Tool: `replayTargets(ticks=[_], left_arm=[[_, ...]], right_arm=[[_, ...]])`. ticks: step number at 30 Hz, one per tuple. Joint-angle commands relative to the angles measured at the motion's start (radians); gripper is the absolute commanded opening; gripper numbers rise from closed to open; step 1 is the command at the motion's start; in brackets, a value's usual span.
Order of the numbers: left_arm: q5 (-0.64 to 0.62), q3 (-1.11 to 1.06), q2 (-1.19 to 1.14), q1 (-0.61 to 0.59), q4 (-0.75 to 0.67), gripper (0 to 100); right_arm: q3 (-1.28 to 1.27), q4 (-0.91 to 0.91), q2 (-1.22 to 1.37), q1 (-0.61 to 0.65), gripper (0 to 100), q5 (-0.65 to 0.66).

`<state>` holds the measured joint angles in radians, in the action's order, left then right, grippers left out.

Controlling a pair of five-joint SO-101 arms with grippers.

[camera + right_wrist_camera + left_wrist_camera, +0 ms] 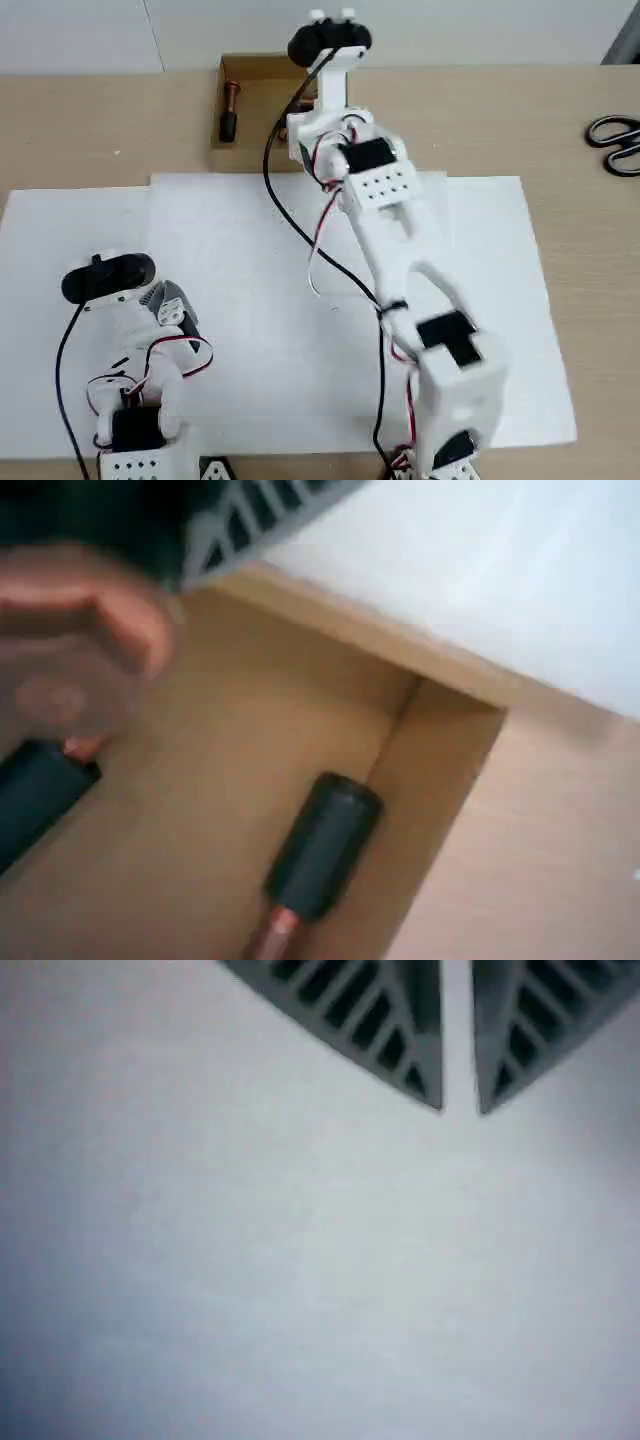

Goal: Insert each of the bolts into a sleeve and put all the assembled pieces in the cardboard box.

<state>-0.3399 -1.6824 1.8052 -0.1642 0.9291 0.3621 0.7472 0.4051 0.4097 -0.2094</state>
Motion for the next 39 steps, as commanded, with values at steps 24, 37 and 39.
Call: replayTargets(ticks=[24,37,39], left_arm=[[-0.005,0.004,0.009,-0.003,-0.021,1],[-0.005,0.004,0.009,-0.003,-0.021,1],[-0.005,0.004,0.009,-0.003,-0.021,1]], right_arm=[[0.726,-0.147,0.619,-0.010,0.9,0.141],[0.729,-0.116,0.619,-0.008,16.2,0.160],[0.758,-0.088,0.619,-0.007,25.5,0.160]])
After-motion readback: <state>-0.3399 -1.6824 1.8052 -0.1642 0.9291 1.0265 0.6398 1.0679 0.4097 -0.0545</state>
